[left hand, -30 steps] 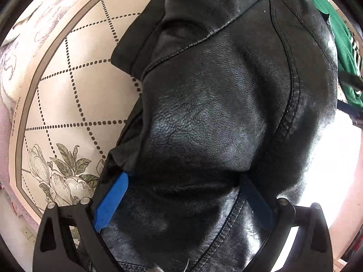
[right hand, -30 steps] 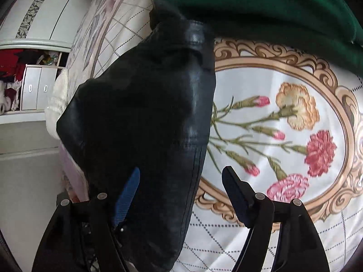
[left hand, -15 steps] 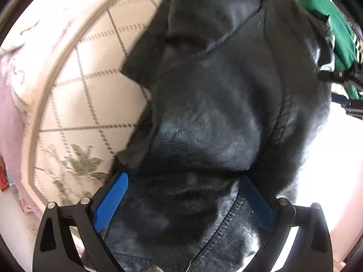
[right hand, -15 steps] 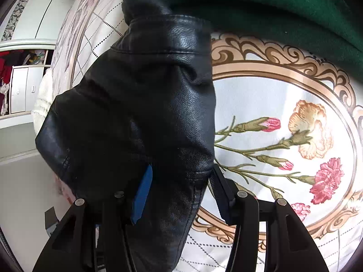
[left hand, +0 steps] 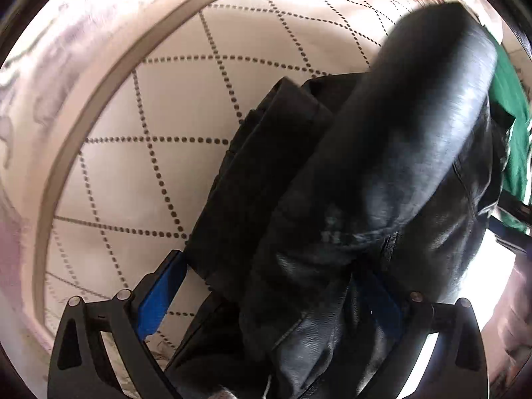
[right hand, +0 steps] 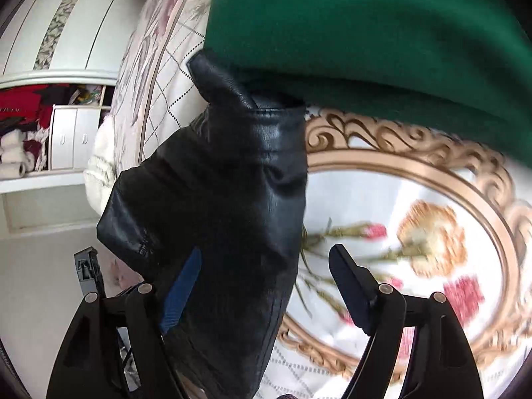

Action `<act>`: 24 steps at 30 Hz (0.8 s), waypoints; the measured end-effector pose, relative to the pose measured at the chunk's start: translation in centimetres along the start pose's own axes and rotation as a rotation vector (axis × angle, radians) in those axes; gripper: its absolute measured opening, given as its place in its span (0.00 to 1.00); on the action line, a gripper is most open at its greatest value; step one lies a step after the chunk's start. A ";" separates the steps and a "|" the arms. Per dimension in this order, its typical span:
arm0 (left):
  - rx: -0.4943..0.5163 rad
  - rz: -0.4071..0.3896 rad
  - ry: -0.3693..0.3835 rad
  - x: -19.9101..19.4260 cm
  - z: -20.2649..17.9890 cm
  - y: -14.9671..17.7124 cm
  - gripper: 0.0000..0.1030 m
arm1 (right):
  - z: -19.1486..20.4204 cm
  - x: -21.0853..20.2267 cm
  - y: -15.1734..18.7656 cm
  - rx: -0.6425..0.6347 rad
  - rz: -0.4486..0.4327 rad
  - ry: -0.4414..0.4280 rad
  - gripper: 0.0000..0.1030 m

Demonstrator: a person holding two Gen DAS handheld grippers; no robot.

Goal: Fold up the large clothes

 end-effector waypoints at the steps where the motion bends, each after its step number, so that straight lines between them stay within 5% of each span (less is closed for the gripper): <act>1: 0.004 -0.006 0.009 0.0 0.0 0.1 1.00 | -0.1 0.4 -0.6 -0.014 0.002 -0.016 0.80; 3: 0.010 -0.023 0.019 0.1 -0.1 0.2 1.00 | 0.8 0.3 -2.2 -0.023 -0.042 -0.092 0.84; 6: 0.004 -0.019 0.037 0.3 0.4 0.6 1.00 | 3.0 1.2 -2.5 0.078 -0.008 -0.329 0.85; 10: 0.005 -0.013 0.055 0.7 1.4 0.6 1.00 | 4.0 2.9 -3.1 -0.008 0.022 -0.361 0.81; 12: 0.014 -0.022 0.052 0.3 2.7 0.3 1.00 | 3.1 3.1 -3.6 0.018 0.007 -0.310 0.30; 15: 0.033 -0.007 0.059 0.0 3.1 -0.3 1.00 | 3.6 2.0 -2.0 0.041 -0.062 -0.291 0.23; 21: 0.094 -0.017 0.073 -1.2 1.3 1.3 1.00 | 1.3 -7.2 4.0 0.172 -0.288 -0.189 0.21; 24: 0.095 0.001 0.113 0.0 1.0 2.6 1.00 | 1.0 -10.0 7.3 0.105 -0.337 -0.097 0.20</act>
Point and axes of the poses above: each gripper's, at about its wrist camera, not at the fingertips, and x roughly the way its jaws point, z to its left, y to its underside, the point moved 10 cm from there along x, roughly the way its jaws point, and after that the axes turned 1 degree about z, right-handed, at the moved point
